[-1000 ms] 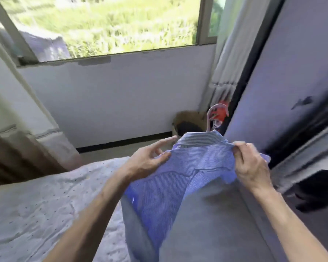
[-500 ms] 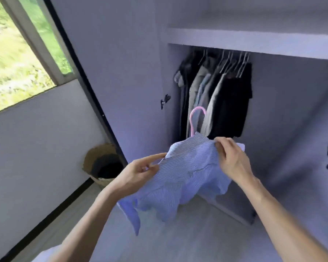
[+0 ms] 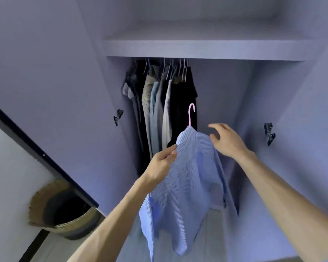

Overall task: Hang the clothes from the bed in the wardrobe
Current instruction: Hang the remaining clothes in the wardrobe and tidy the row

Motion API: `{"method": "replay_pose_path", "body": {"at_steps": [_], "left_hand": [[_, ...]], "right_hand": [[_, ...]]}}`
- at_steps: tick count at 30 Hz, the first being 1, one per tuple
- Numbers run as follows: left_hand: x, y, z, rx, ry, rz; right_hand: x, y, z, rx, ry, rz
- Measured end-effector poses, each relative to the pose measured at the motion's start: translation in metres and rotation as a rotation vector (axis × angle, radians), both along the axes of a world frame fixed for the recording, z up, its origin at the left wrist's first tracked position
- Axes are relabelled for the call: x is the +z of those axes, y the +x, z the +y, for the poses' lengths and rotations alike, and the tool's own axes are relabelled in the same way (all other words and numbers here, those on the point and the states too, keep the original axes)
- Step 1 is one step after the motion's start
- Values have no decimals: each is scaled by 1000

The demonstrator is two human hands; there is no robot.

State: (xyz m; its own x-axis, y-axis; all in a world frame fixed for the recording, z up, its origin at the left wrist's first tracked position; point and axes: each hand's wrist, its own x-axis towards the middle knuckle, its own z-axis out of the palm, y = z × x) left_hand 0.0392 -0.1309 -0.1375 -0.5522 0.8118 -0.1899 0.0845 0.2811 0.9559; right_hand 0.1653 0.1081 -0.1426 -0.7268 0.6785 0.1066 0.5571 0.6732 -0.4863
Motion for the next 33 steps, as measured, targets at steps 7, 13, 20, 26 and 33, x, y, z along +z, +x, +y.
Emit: {"method": "replay_pose_path", "body": {"at_steps": [7, 13, 20, 26, 33], "left_hand": [[-11, 6, 106, -46, -30, 56], [15, -4, 199, 23, -20, 120], [32, -29, 282, 160, 11, 263], [24, -52, 326, 221, 69, 353], [22, -79, 370, 240, 0, 434]], "right_hand": [[73, -3, 56, -114, 228, -19], [151, -40, 119, -165, 547, 147], [152, -80, 185, -214, 732, 76], [120, -100, 217, -322, 1111, 366], [112, -119, 232, -371, 1235, 484]]}}
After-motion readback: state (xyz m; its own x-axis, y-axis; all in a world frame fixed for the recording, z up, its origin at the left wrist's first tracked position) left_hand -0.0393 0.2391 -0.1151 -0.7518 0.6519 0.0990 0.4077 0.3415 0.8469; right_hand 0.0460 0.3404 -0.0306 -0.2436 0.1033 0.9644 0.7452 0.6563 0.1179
